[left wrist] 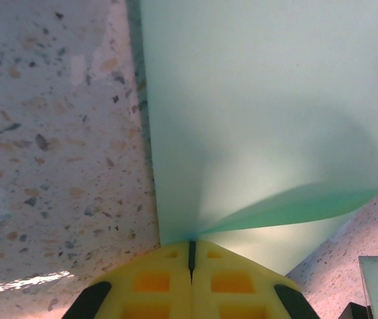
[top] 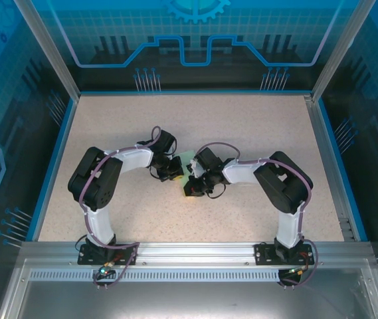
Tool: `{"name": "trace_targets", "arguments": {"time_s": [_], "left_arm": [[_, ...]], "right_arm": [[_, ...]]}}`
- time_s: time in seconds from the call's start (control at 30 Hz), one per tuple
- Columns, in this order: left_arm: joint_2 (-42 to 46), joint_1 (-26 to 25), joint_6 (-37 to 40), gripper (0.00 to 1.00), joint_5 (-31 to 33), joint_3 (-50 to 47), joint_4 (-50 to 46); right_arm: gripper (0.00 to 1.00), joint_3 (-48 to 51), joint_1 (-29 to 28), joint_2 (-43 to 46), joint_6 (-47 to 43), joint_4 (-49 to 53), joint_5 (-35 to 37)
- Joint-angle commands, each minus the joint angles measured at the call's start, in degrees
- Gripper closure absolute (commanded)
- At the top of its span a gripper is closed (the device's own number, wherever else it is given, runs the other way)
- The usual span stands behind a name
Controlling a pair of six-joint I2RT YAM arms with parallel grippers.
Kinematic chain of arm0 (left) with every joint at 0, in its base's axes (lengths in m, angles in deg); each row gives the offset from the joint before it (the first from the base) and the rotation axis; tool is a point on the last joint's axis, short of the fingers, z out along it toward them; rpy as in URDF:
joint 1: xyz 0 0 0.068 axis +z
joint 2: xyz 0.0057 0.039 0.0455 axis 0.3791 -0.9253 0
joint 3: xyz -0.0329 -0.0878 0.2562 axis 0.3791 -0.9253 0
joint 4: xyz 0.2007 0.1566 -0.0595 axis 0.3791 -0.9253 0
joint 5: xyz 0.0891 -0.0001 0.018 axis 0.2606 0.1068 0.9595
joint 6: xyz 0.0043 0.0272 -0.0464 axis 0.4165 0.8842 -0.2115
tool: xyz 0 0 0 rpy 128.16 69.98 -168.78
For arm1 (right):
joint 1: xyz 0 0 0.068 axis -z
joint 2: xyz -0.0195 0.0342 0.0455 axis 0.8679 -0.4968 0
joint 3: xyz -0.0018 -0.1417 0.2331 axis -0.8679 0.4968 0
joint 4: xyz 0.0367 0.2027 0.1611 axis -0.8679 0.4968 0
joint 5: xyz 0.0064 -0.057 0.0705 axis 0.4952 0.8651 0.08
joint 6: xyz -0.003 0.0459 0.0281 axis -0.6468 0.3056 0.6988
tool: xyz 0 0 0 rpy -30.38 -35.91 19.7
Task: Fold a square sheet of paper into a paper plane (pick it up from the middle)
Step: Third fold the triangle at the center of the table.
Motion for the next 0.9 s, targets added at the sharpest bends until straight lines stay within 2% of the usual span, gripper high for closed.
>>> {"name": "trace_targets", "arguments": {"time_s": [0.0,0.17,0.37,0.63,0.87], "left_arm": [[-2.7,-0.3,0.6,1.00,5.9,-2.0,-3.8],[-2.7,-0.3,0.6,1.00,5.9,-1.8,-3.8],[-2.9,-0.3,0.7,1.00,5.8,-1.5,-3.8],[-2.8,-0.3,1.1,1.00,5.9,-1.2,-4.3],[-2.8,-0.3,1.6,1.00,5.9,-0.6,-4.8]], "right_arm": [[0.98,-1.3,-0.7,2.3,-0.6,2.7,1.0],[0.97,0.0,1.7,6.9,-0.1,1.1,2.7],[0.97,-2.2,2.9,2.6,-0.5,0.8,1.9],[0.98,-4.5,3.3,-2.3,-0.5,3.4,6.0],[0.99,-4.8,4.0,-0.4,-0.2,3.8,5.1]]}}
